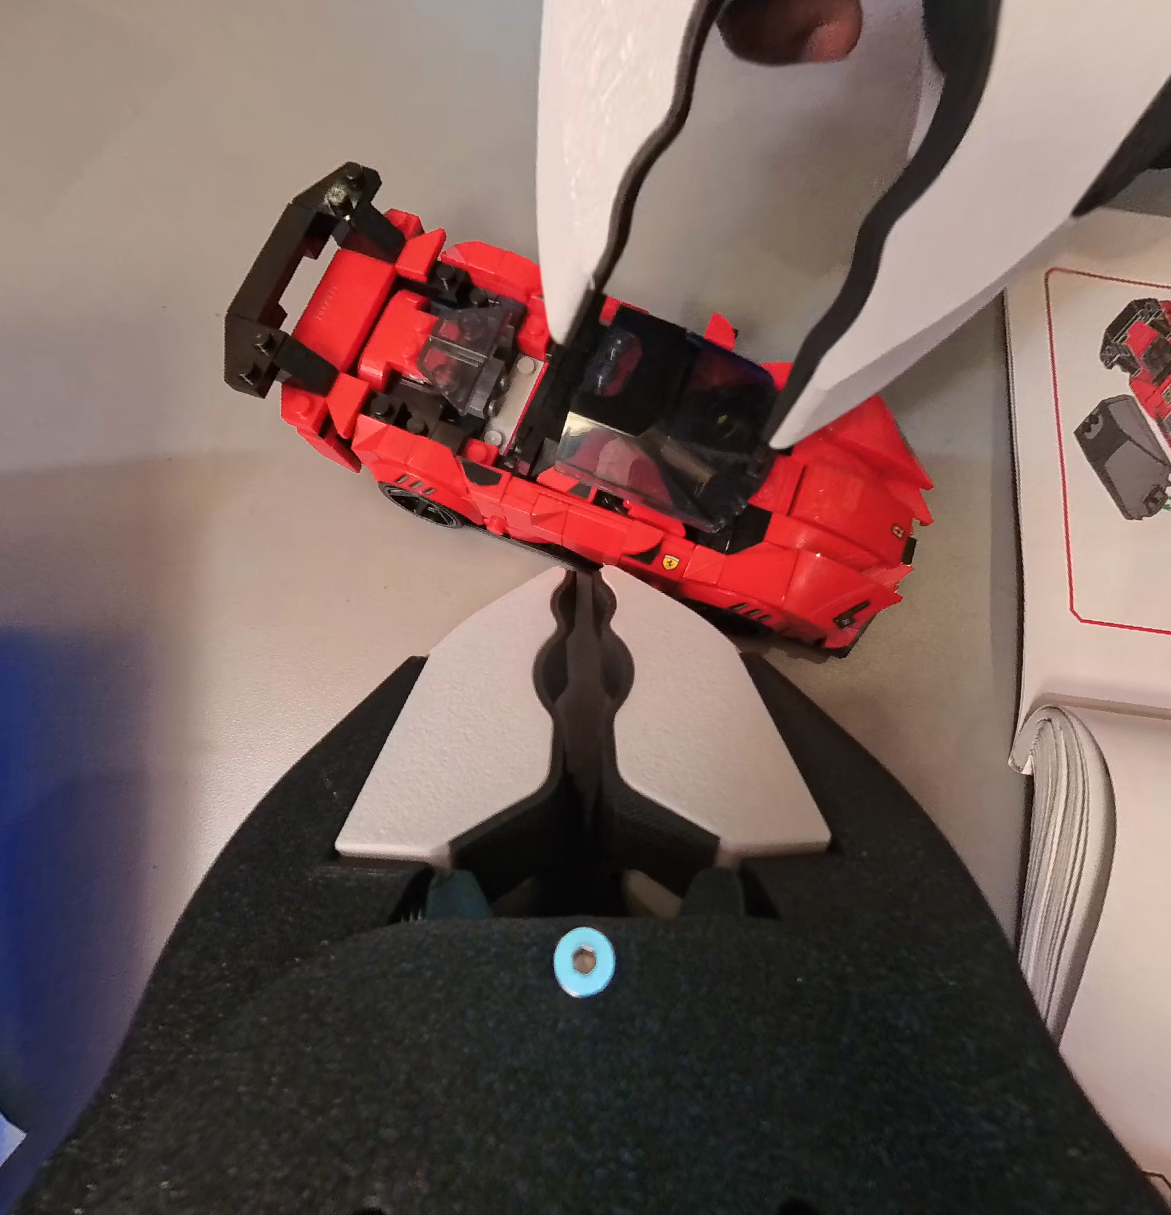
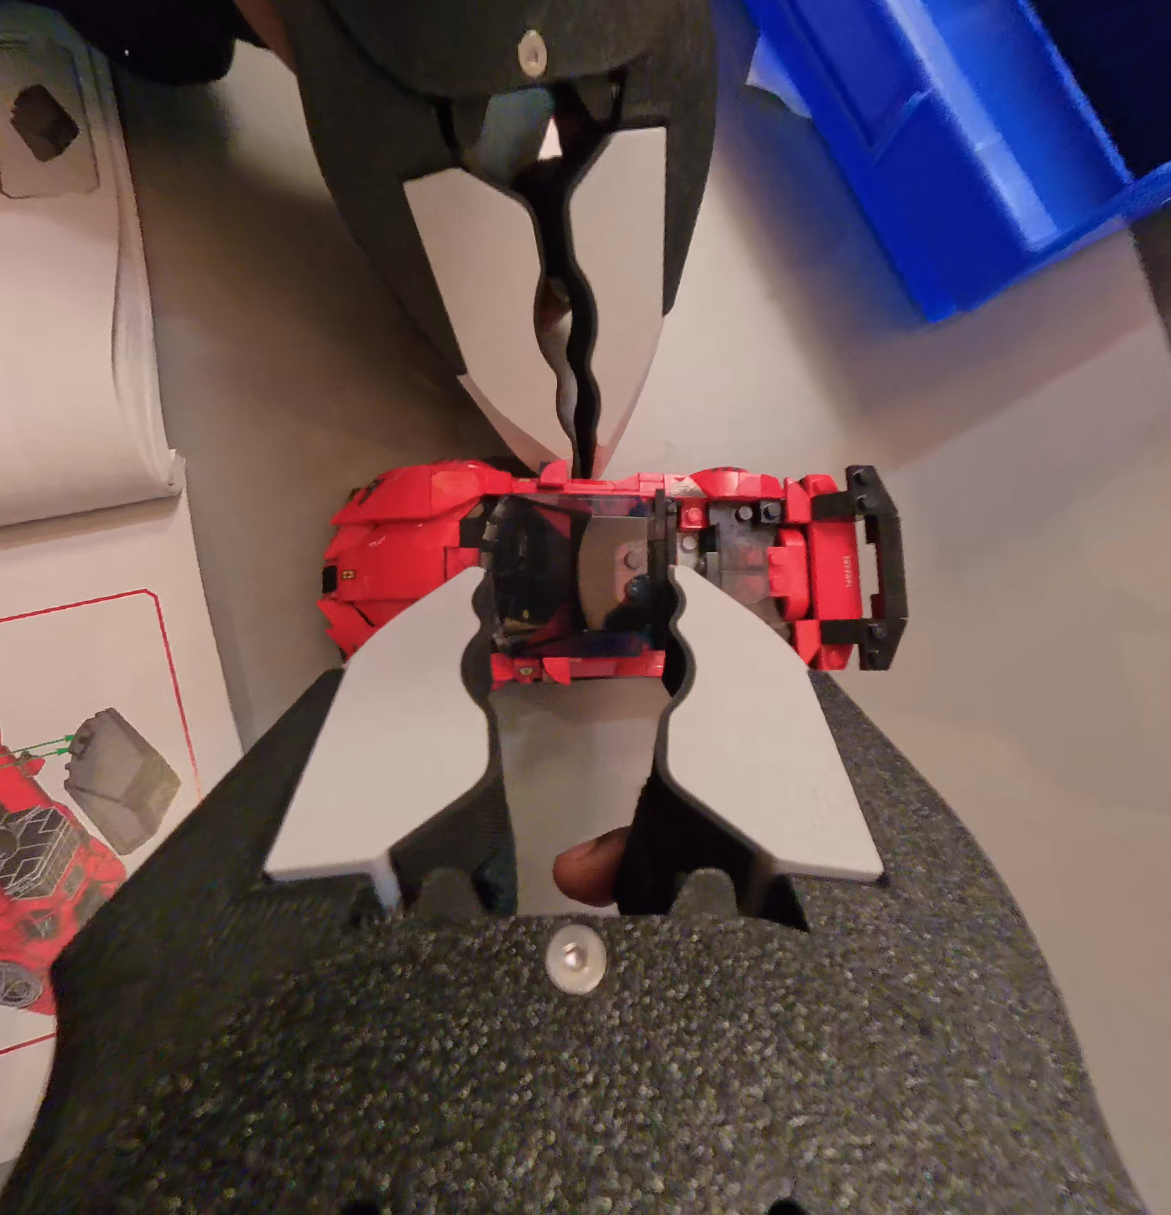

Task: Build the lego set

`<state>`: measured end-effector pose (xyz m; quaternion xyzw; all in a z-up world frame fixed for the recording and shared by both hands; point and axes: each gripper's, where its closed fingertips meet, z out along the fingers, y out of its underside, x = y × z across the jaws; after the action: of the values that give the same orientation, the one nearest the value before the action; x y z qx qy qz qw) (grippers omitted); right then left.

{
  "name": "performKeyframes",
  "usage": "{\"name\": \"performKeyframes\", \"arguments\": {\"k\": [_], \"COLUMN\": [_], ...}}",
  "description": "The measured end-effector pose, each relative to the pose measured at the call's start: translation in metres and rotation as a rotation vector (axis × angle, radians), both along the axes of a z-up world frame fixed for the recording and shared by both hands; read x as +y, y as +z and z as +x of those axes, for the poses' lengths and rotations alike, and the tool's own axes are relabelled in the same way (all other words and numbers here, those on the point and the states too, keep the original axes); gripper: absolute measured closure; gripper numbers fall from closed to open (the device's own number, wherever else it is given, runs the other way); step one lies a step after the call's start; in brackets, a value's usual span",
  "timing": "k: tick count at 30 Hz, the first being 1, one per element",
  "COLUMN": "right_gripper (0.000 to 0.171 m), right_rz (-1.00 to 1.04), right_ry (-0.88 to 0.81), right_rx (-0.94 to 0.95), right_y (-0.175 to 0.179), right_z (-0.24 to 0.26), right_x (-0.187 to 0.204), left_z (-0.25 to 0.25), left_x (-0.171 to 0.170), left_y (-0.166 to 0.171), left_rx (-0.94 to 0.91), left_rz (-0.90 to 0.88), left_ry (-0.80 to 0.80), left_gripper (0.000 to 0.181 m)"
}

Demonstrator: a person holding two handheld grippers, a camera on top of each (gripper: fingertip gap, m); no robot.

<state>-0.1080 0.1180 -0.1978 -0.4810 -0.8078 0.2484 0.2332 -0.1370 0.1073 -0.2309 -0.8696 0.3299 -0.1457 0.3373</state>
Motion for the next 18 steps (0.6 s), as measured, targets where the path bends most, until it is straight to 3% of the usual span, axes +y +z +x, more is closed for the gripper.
{"name": "performKeyframes", "arguments": {"k": [9,18], "right_gripper": [0.144,0.145], "right_rz": [0.043,0.051], "right_ry": [0.044,0.085], "right_rx": [0.004,-0.073], "right_y": [0.0077,0.0055], "right_z": [-0.0034,-0.0037], "right_x": [-0.0019,-0.0015], "left_z": [0.0001,0.0002], "left_x": [0.0000,-0.0004], "left_y": [-0.0009,-0.0006], "left_rx": [-0.001,0.001], "left_rz": [-0.004,-0.004], "left_ry": [0.000,-0.003], "left_gripper": [0.177,0.177]}}
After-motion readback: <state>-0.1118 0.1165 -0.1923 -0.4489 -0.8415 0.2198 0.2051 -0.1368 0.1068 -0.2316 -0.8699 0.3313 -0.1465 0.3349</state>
